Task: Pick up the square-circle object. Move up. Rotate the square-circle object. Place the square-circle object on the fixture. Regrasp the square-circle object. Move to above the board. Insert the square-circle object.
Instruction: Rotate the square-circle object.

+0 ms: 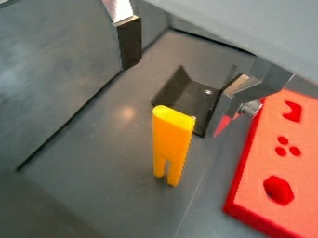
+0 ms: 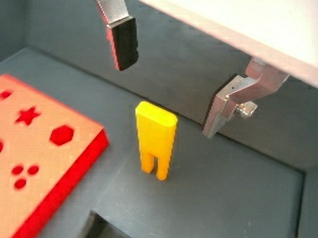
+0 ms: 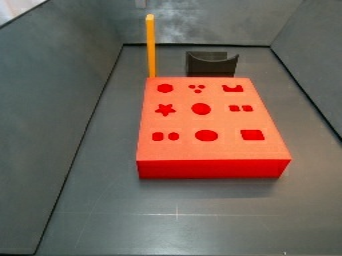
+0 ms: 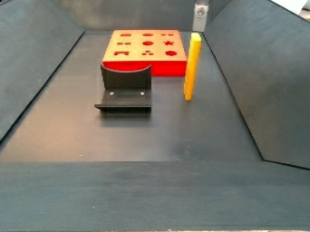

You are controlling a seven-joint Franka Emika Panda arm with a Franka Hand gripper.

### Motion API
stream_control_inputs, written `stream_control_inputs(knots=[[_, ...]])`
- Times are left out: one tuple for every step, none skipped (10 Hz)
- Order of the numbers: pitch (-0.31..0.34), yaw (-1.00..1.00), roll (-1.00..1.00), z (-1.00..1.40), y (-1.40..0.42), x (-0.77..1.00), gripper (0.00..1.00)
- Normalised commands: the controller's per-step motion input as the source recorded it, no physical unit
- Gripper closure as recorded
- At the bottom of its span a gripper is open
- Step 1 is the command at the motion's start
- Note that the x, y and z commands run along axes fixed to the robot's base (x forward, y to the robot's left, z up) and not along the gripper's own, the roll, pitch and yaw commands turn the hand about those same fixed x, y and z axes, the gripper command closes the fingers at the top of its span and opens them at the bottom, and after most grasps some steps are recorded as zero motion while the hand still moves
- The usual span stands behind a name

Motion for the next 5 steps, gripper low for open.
stream_control_inputs(knots=[[0.012,1.0,0.0,-0.01,0.0,0.02,0.0],[0.012,1.0,0.0,-0.01,0.0,0.02,0.0],[0.013,1.0,0.0,-0.01,0.0,0.02,0.0],[0.013,1.0,0.0,-0.01,0.0,0.02,0.0],[0.014,1.0,0.0,-0.01,0.0,0.02,0.0]])
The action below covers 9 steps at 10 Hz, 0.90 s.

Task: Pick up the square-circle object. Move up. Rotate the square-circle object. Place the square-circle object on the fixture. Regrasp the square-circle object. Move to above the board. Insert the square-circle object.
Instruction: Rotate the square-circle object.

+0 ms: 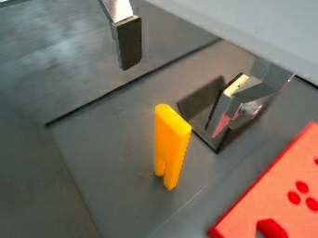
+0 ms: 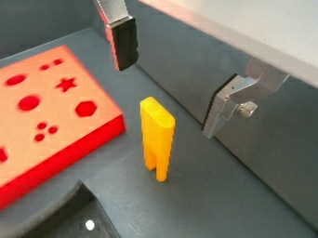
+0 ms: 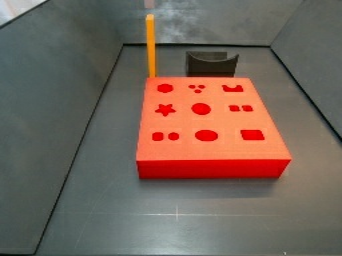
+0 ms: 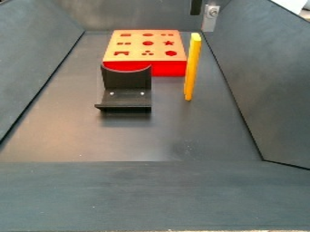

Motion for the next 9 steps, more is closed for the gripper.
stream_control_inputs(knots=[[0.015,1.0,0.0,-0.01,0.0,0.02,0.0],[0.015,1.0,0.0,-0.01,0.0,0.02,0.0],[0.016,1.0,0.0,-0.01,0.0,0.02,0.0],[0.017,1.0,0.0,-0.01,0.0,0.02,0.0],[0.018,1.0,0.0,-0.01,0.0,0.02,0.0],[0.019,1.0,0.0,-0.01,0.0,0.02,0.0],[0.02,1.0,0.0,-0.01,0.0,0.02,0.0],[0.022,1.0,0.0,-0.01,0.0,0.02,0.0],[0.024,1.0,0.0,-0.01,0.0,0.02,0.0]])
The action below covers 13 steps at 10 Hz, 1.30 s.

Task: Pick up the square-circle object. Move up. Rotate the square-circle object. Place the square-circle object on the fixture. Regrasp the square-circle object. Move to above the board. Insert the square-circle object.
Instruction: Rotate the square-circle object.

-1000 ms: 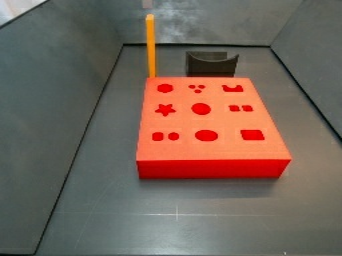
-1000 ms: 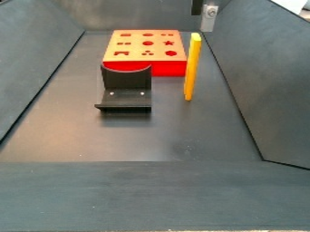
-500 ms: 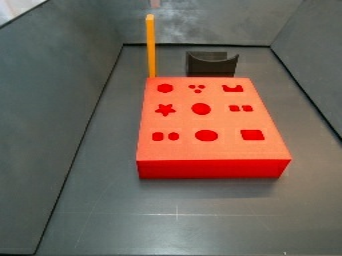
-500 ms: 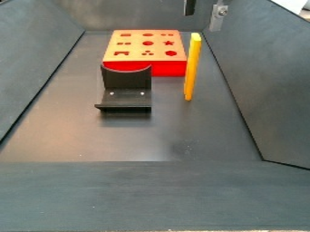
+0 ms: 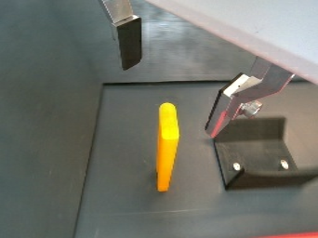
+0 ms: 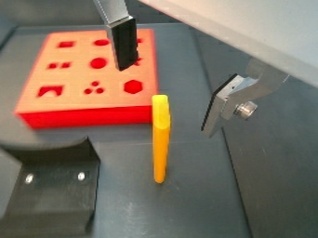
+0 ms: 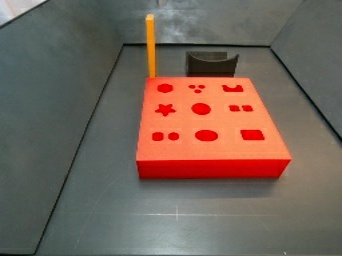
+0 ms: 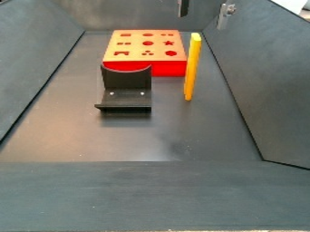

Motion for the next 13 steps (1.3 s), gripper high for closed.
stream_control_inputs(knots=[[0.025,1.0,0.0,-0.01,0.0,0.02,0.0],[0.027,1.0,0.0,-0.01,0.0,0.02,0.0],[0.03,1.0,-0.01,-0.01,0.0,0.02,0.0],[0.033,1.0,-0.01,-0.01,0.0,0.02,0.0],[0.037,1.0,-0.01,-0.01,0.0,0.03,0.0],[0.042,1.0,-0.01,-0.01,0.0,0.03,0.0],[0.05,1.0,-0.01,-0.01,0.0,0.03,0.0],[0.058,1.0,-0.01,-0.01,0.0,0.03,0.0],[0.071,1.0,-0.01,-0.01,0.0,0.03,0.0],[0.081,0.81,-0.01,-0.01,0.0,0.03,0.0],[0.08,0.58,-0.01,-0.01,0.0,0.03,0.0],[0.079,0.44,-0.01,0.0,0.0,0.03,0.0],[0.078,0.22,-0.01,0.0,0.0,0.03,0.0]])
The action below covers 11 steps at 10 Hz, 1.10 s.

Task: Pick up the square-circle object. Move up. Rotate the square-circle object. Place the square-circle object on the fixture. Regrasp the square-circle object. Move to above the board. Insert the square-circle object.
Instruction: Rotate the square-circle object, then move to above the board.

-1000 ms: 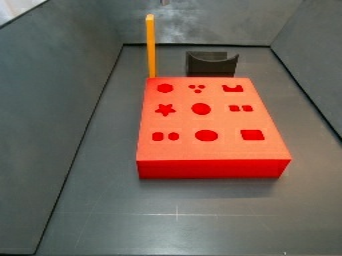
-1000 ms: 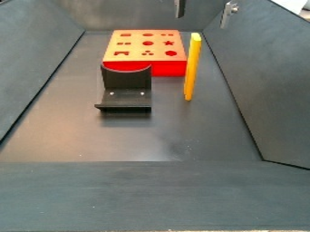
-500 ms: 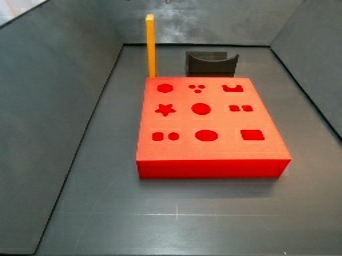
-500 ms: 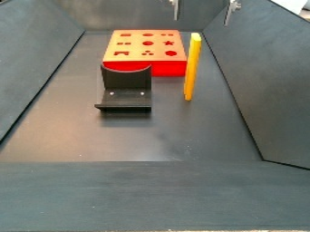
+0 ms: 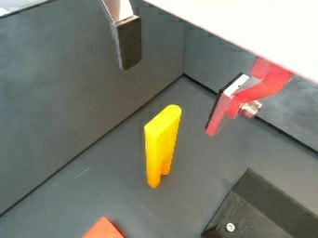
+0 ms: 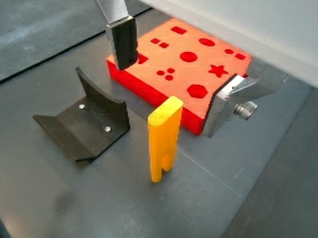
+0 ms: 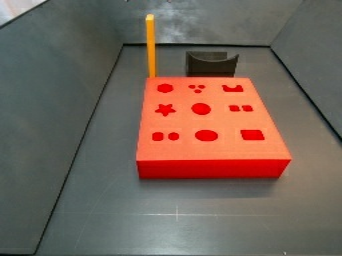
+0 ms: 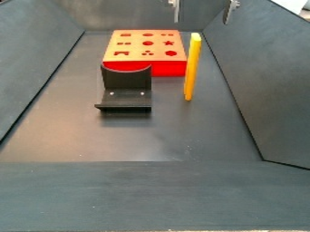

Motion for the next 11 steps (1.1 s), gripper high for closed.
stream_control_inputs(knots=[[0.077,0.17,-0.01,-1.0,0.0,0.0,0.0],[0.056,0.1,-0.01,-1.0,0.0,0.02,0.0],[0.015,0.08,-0.01,-1.0,0.0,0.04,0.0],[-0.014,0.06,0.0,-0.94,0.0,0.03,0.0],[-0.028,0.06,0.0,-0.83,0.0,0.02,0.0],[-0.044,0.05,0.0,-0.61,0.0,0.01,0.0],[-0.051,0.05,0.0,-0.5,0.0,0.01,0.0],[-0.061,0.05,0.0,-0.24,0.0,0.01,0.0],[-0.058,0.05,0.0,0.0,0.0,0.0,1.0],[-0.073,0.28,-0.12,1.0,0.11,-0.06,1.0],[-0.069,0.28,-0.12,1.0,0.11,-0.06,1.0]])
